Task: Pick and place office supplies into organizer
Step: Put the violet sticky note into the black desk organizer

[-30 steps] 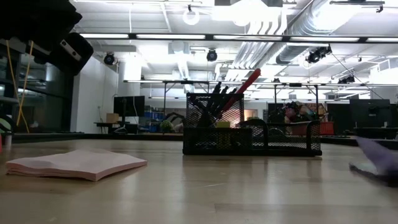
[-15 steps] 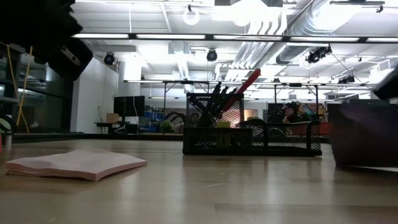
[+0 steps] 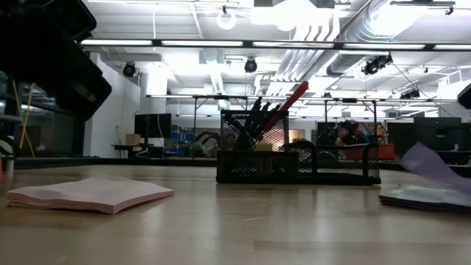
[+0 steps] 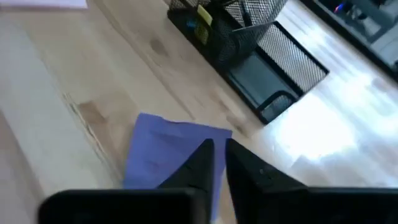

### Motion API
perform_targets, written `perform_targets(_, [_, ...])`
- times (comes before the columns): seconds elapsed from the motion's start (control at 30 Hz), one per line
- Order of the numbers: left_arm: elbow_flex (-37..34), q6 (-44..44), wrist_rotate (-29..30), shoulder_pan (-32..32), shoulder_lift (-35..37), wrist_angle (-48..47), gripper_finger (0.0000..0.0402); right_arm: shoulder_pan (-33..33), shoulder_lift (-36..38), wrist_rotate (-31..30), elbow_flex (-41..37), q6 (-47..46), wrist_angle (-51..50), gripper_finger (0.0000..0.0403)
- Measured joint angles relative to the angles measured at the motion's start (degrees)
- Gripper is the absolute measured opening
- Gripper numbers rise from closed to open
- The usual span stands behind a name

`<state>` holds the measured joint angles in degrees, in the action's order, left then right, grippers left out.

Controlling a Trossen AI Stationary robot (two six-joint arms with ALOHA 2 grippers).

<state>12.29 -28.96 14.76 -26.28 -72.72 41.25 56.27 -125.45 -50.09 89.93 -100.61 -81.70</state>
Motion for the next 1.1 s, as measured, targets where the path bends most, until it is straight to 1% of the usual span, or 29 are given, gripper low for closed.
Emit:
perform_targets(0.13, [0.0,0.1,0.0,0.0,-2.9,3.8,0.0028,1.7,0.1,-2.1,0.0,-5.9,1.2,0.0098])
perform_targets(0.23, [0.0,0.1,0.0,0.0,-4.2,6.0,0.0028,1.7,0.1,-0.3,0.0,-8.3,3.0,0.0159])
perform_targets(0.33, [0.0,0.2,0.0,0.0,-4.8,8.2,0.0028,0.9,0.1,-0.6,0.0,-8.5,4.9,0.0213])
perform_targets(0.4, [0.0,0.2,0.0,0.0,-4.8,9.0,0.0028,-0.2,0.1,-0.8,0.0,-8.7,5.5,0.0241])
perform_targets(0.47, [0.0,0.2,0.0,0.0,-4.8,9.6,0.0028,-1.7,0.1,1.1,-0.1,-7.8,6.6,0.0259])
perform_targets(0.53, [0.0,0.3,0.0,0.0,-4.8,9.7,0.0028,-3.4,0.1,4.3,-0.7,-3.6,9.4,0.0270])
perform_targets(0.6, [0.0,0.3,0.0,0.0,-4.8,9.8,0.0028,-4.6,0.1,5.7,-1.7,-0.7,12.5,0.0276])
perform_targets(0.7, [0.0,0.3,-0.1,0.0,-4.8,9.7,0.0028,-6.0,0.1,7.8,-3.1,6.4,17.1,0.0277])
perform_targets(0.77, [0.0,0.3,-0.2,0.0,-4.8,9.7,0.0028,-6.4,0.1,8.3,-3.2,7.5,16.8,0.0274])
perform_targets(0.87, [0.0,0.2,-0.4,0.0,-4.8,9.7,0.0028,-6.5,0.1,6.2,-3.2,7.3,17.2,0.0270])
perform_targets(1.0, [0.0,0.2,-0.8,0.0,-4.8,9.7,0.0028,-6.3,0.1,9.5,-5.4,7.2,18.1,0.0268])
perform_targets(1.03, [0.0,0.2,-0.8,0.0,-4.8,9.7,0.0028,-6.0,0.2,9.6,-6.1,6.8,18.9,0.0269])
perform_targets(1.1, [0.0,0.2,-0.8,0.0,-4.8,9.7,0.0028,-5.3,0.2,7.7,-7.8,6.6,21.7,0.0268])
